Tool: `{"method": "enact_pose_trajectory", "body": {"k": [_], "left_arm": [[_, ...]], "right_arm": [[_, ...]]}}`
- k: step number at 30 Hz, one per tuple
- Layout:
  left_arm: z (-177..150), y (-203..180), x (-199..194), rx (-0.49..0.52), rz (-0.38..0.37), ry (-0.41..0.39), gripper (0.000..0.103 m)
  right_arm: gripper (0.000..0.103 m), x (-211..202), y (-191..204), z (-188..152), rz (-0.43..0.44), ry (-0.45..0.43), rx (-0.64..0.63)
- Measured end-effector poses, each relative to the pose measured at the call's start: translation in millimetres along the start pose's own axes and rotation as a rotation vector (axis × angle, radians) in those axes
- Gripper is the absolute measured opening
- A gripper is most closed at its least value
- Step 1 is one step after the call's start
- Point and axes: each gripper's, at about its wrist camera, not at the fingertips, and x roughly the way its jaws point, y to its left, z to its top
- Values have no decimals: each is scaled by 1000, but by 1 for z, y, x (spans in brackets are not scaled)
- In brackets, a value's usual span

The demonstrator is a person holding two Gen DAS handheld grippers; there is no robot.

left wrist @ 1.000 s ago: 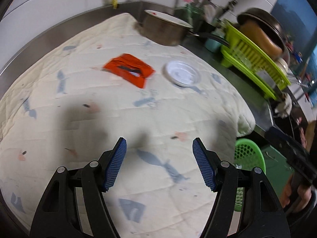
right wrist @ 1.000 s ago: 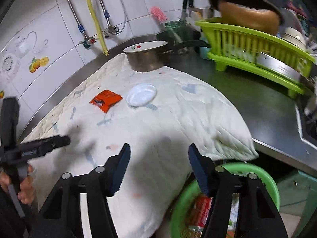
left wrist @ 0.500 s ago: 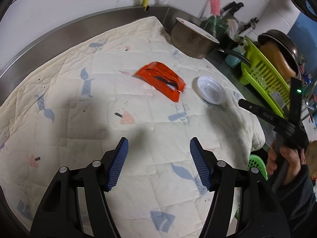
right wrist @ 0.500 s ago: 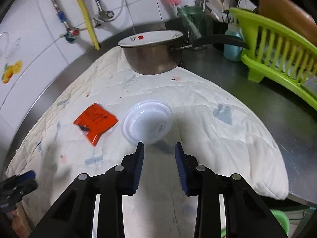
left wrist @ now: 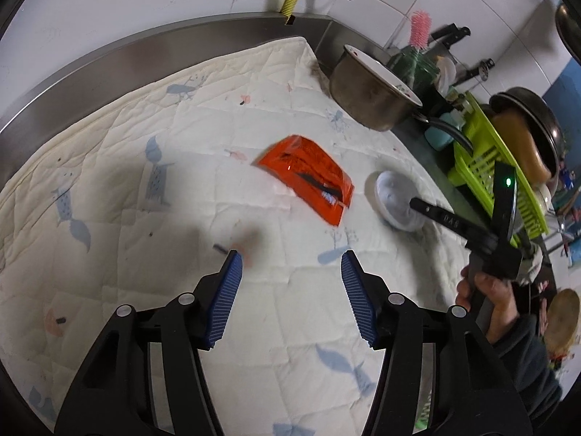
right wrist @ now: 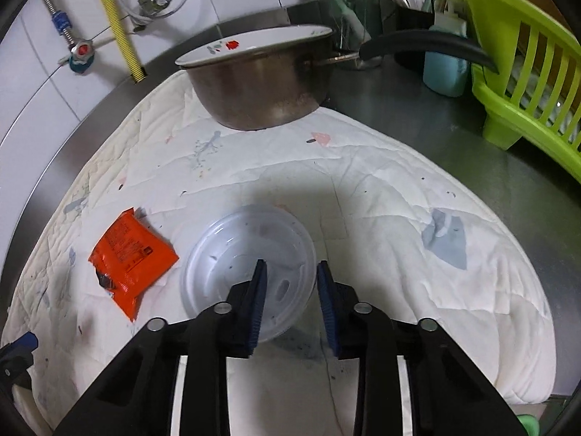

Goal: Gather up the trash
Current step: 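Grasp the white plastic lid with the right gripper while the left gripper grasps the orange wrapper, then carry the lid and wrapper over the basket and open both grippers to drop them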

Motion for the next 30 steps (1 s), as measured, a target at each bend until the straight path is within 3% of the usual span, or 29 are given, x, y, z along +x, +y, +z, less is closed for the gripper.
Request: {"method": "enact_pose_trajectory", "body": {"k": [4, 13, 21, 30], "left_arm": [[14, 0, 14, -46, -19, 11, 54], [42, 16, 58, -225, -82, 43, 54], [63, 28, 88, -276, -40, 58, 56], [76, 36, 113, -344, -111, 78, 57]], "right_arm": [[9, 5, -4, 0, 17, 1, 10], [6, -15, -9, -4, 62, -50, 24], [5, -48, -6, -17, 69, -82, -39], [5, -71, -7, -35, 95, -98, -55]]}}
